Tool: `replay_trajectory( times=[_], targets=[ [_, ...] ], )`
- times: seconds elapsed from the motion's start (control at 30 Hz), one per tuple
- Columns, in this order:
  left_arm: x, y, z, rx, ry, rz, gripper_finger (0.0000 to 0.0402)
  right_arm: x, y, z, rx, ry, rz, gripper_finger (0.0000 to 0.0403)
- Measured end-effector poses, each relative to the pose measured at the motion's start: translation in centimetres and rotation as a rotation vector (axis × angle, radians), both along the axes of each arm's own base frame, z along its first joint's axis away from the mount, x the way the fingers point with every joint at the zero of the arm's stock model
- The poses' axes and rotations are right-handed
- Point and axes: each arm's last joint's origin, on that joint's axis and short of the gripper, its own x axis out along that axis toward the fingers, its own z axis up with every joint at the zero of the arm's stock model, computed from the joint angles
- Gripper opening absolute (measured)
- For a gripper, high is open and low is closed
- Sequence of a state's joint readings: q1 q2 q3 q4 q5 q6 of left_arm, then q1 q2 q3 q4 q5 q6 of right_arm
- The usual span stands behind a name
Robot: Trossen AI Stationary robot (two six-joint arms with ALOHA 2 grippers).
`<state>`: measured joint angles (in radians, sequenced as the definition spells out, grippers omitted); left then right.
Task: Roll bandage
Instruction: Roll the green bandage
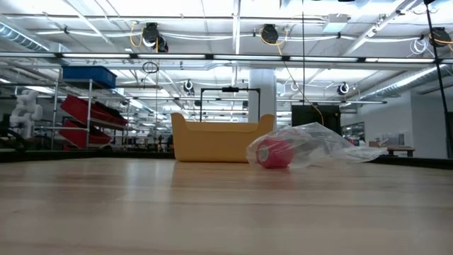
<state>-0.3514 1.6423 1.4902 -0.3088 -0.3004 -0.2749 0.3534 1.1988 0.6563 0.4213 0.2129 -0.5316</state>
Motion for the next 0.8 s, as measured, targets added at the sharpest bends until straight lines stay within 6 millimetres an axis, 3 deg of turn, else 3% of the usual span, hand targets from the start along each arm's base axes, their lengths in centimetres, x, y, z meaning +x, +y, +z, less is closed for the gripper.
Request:
replay_trajectory(
  times=[0.33, 0.8],
  targets=[
    [-1.9, -0.9, 2.1, 0.012, -0.076, 0.046, 0.0001, 0.0, -0.2, 0.0, -0.009, -0.005, -0.074, 0.0034],
    [-1.7, -0.6, 1.7, 0.058, -0.054, 0.066, 0.0, 0.0, -0.1, 0.1, -0.009, -0.005, -0.052, 0.0034]
  ],
)
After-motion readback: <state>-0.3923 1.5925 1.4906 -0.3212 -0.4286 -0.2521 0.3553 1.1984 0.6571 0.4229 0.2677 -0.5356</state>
